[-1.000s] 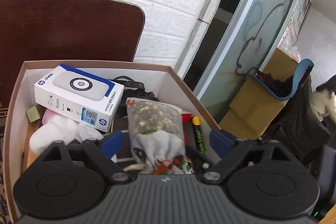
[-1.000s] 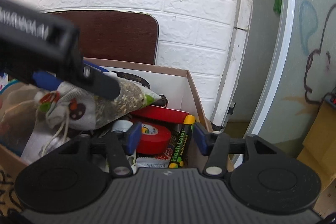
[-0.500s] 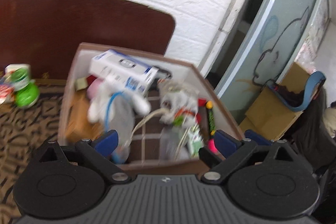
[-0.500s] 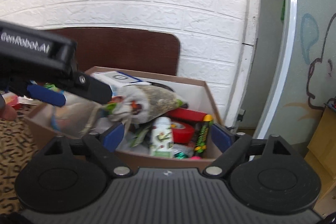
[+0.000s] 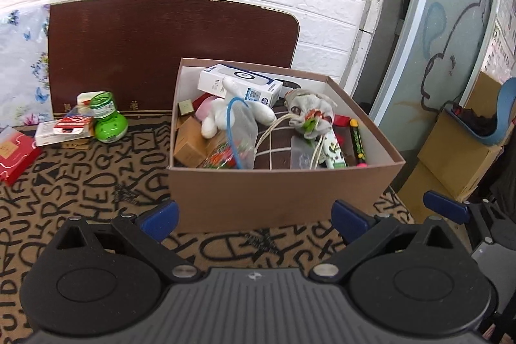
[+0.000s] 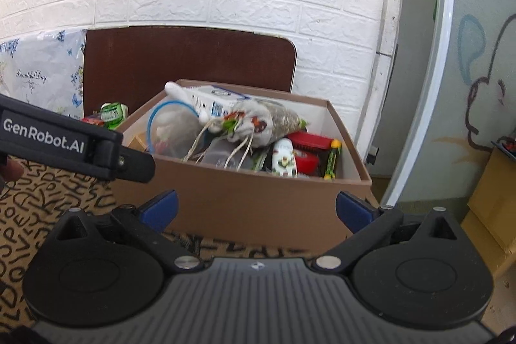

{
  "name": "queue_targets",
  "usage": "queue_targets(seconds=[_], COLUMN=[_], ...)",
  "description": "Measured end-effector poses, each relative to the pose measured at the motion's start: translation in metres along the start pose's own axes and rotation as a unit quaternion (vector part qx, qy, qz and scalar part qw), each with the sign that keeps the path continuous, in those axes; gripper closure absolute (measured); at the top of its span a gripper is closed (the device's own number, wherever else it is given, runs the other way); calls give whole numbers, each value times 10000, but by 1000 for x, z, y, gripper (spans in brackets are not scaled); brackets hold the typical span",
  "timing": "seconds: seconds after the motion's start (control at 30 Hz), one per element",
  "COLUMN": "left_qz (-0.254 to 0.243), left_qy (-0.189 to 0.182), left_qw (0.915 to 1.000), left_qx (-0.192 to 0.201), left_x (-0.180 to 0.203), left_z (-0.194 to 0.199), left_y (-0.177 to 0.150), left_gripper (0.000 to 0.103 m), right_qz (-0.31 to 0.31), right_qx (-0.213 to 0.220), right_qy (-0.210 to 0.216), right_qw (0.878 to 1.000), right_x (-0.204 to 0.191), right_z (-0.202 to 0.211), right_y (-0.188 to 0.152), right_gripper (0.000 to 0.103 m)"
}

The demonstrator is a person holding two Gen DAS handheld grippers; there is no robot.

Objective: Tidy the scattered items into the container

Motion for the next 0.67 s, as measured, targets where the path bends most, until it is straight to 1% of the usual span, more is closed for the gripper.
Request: queue_targets(seconds=[0.23, 0.43, 0.57, 0.67], left_qz=[-504, -568, -534, -549], left_qy=[233, 241, 124, 99], left_qw=[9985, 9981, 9985, 9984], left_qx=[34, -46, 15, -26], left_x=[2, 6, 9, 12], left_z=[23, 34, 39, 41], left_y=[-19, -34, -38, -40], left_gripper=[0, 0, 0, 0], right_qz=[-61, -178, -272, -353], right_qx=[-264, -440, -472, -475], right_qy=[-88, -234, -294, -305], right_qw=[9996, 9986, 9981, 9978], right_x=[-13, -14, -14, -12], right_z=[21, 35, 43, 48], right_y=[-23, -39, -44, -46], right_gripper=[2, 2, 2, 2])
Point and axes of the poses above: each gripper's, at about its wrist camera, not at the fingertips, and z roughly against the way its jaws point, x to its right, y to its top, the point moved 8 cm from there along -z, roughly the way its jaws point, and after that the axes turned 3 degrees about x, right-handed, at the moved point
